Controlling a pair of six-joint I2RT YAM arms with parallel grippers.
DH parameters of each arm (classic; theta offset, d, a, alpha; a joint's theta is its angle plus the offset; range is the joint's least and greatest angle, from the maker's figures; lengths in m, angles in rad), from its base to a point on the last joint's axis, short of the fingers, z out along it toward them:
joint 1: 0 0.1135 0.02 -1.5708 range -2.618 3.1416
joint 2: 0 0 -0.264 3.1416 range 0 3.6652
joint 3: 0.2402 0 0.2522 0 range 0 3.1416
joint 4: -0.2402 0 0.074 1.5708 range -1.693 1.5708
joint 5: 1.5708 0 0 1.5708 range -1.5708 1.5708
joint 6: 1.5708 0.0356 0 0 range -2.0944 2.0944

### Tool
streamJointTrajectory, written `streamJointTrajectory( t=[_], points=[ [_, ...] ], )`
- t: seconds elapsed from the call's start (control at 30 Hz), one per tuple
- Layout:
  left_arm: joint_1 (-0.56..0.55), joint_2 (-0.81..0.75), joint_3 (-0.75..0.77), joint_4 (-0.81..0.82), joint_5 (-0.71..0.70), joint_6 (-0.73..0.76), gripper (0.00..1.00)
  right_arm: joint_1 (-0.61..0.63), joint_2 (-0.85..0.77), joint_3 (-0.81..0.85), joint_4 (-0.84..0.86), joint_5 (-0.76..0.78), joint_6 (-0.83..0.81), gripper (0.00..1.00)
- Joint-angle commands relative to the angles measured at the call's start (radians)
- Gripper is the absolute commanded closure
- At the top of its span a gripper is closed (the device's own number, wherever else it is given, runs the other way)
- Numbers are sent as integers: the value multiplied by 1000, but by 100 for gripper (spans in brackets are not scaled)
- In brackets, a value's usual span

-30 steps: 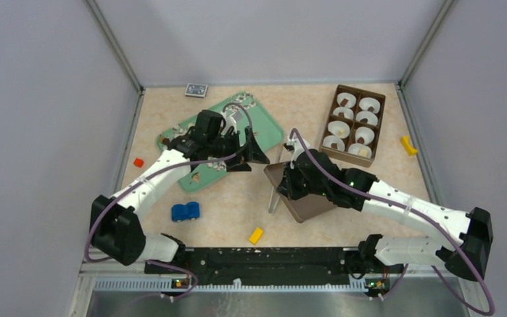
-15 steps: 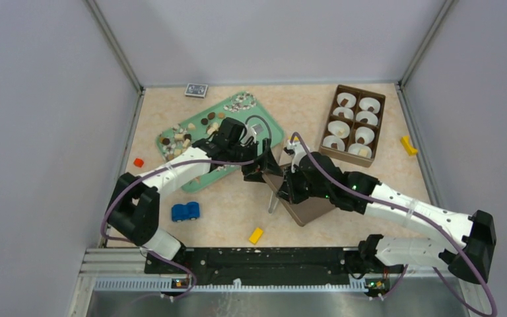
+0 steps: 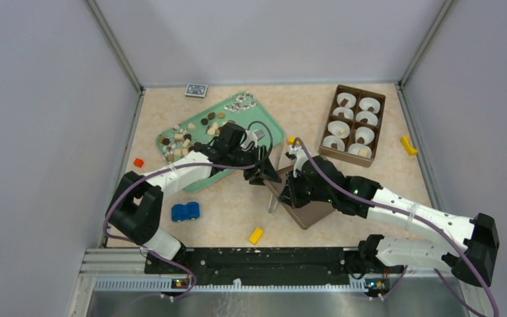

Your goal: Pack the chocolate

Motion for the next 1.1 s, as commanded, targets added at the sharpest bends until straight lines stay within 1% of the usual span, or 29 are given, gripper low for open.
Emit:
streamJointTrajectory(
  t=[0.0,0.03,0.1,0.33,0.37,0.43,0.47,0.53,0.63,0.73,0.83,0.9,1.0,1.03,1.07],
  points=[
    [-3,-27,-6,82,54,-16,52,-1,-30,-4,54,2,-5,100],
    [-3,-28,-6,83,54,-18,53,-1,-31,-7,53,4,-5,100],
    [-4,-31,-3,83,53,-20,58,-2,-32,-17,55,6,-4,100],
    [-2,-22,21,50,38,-1,82,-2,-23,-15,44,10,-5,100],
    [-2,-21,22,45,37,4,86,-1,-22,-12,41,10,-5,93],
    [-3,-20,26,29,30,15,92,-2,-23,-3,29,22,-5,71],
    [-1,-22,29,19,25,21,93,-2,-23,4,20,41,-6,60],
    [-2,-27,38,-3,16,32,93,-2,-27,29,-14,67,-11,45],
    [-1,-46,67,-45,0,43,93,-2,-42,79,-81,131,-46,41],
    [5,-70,119,-111,-21,34,93,-2,-76,123,-149,204,-113,39],
    [27,-104,171,-166,-47,-9,92,0,-126,158,-191,271,-202,38],
    [48,-116,200,-186,-35,-43,92,1,-164,171,-194,295,-252,38],
    [73,-121,267,-245,-8,-57,92,16,-235,162,-152,335,-323,37],
    [78,-123,294,-275,-8,-50,92,17,-264,149,-132,345,-348,34],
    [82,-127,335,-307,-12,-43,92,17,-303,134,-107,354,-378,29]
  ],
)
